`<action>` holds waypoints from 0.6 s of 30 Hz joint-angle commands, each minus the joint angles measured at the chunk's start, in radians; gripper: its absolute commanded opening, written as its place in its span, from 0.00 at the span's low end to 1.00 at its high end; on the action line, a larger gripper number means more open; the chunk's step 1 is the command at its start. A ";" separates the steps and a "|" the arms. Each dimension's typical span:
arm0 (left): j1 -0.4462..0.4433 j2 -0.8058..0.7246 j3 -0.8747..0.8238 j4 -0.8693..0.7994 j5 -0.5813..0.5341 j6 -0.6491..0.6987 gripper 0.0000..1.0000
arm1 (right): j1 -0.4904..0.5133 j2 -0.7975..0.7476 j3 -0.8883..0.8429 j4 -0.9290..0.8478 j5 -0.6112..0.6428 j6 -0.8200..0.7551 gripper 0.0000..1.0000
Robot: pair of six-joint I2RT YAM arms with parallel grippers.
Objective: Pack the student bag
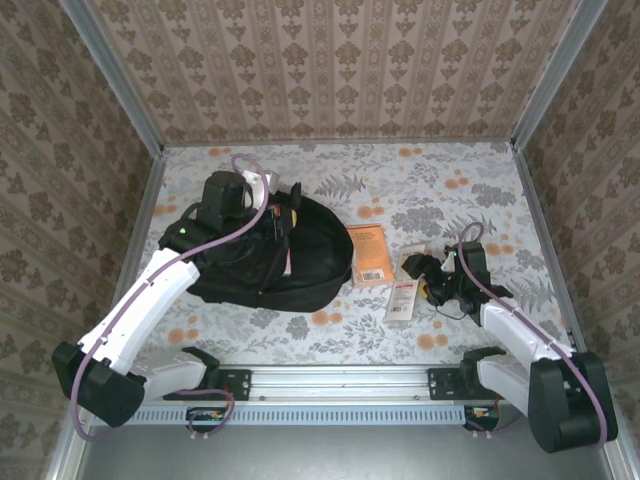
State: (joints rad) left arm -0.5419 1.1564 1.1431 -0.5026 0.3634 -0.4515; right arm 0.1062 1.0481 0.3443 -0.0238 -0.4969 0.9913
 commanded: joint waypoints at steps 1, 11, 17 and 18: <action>0.008 0.006 0.015 0.016 0.006 0.024 0.00 | 0.011 0.071 -0.019 0.064 -0.002 0.004 0.68; 0.007 0.009 0.017 0.010 -0.001 0.033 0.00 | 0.053 0.129 0.040 -0.003 0.083 -0.065 0.24; 0.007 0.013 0.023 0.005 -0.006 0.032 0.00 | 0.056 0.075 0.090 -0.159 0.154 -0.139 0.11; 0.007 0.014 0.027 0.001 -0.006 0.033 0.00 | 0.056 0.066 0.098 -0.182 0.163 -0.148 0.11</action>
State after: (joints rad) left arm -0.5419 1.1645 1.1439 -0.5034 0.3630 -0.4480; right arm 0.1562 1.1450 0.4034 -0.1020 -0.3927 0.9001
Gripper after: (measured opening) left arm 0.047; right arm 0.131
